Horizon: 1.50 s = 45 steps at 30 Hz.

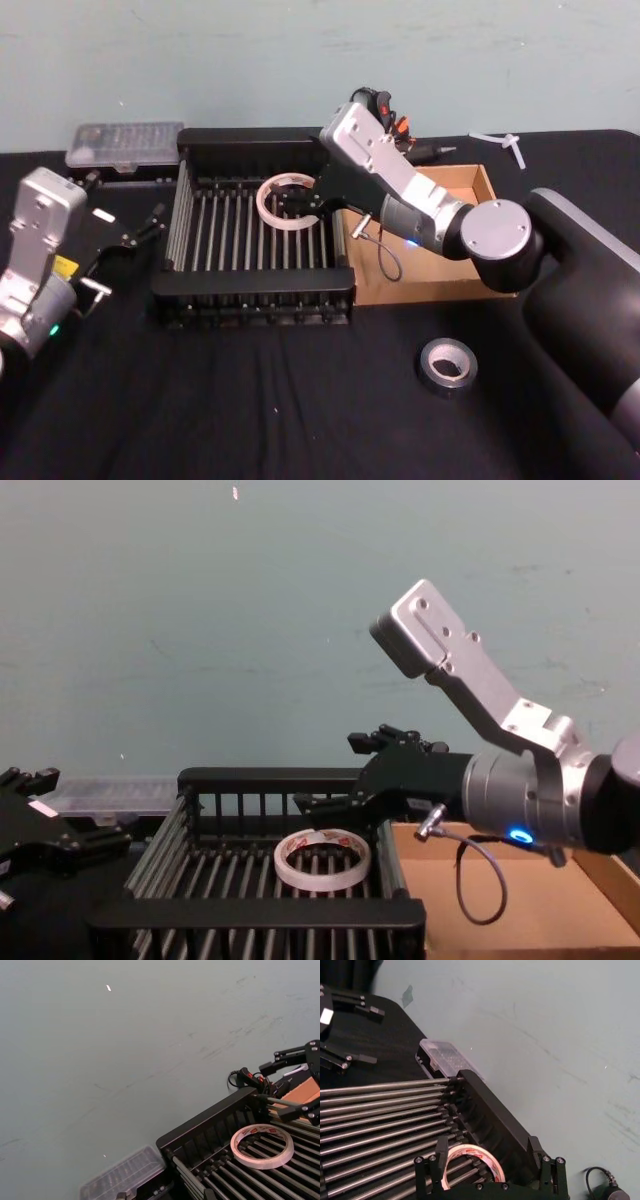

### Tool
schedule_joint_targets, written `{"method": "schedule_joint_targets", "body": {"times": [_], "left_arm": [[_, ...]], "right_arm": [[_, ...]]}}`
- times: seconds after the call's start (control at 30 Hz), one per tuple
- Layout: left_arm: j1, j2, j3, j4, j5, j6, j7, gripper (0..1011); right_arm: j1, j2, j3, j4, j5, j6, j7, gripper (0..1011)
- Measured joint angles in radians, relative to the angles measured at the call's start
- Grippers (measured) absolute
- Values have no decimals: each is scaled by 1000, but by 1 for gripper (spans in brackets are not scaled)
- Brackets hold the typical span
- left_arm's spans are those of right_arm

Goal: Pick up the white tape and place it into the black box , Pick up the silver tape and place it into the brown box.

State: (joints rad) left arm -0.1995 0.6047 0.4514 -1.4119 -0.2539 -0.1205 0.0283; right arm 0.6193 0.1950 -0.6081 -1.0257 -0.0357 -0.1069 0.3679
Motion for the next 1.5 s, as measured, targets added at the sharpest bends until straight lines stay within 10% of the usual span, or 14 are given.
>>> {"method": "schedule_joint_targets", "body": {"times": [0.47,1.0,1.5], "left_arm": [[0,0,0,0,0,0,0,1001],[0,0,0,0,0,0,0,1001],[0,0,0,0,0,0,0,1001]], "right_arm": [[-68,40,71,-140,23,56,43,1002],[-244,177,181,-440,128,218,81,1002],[-374,258,246,-586,232,310,84,1002]]}}
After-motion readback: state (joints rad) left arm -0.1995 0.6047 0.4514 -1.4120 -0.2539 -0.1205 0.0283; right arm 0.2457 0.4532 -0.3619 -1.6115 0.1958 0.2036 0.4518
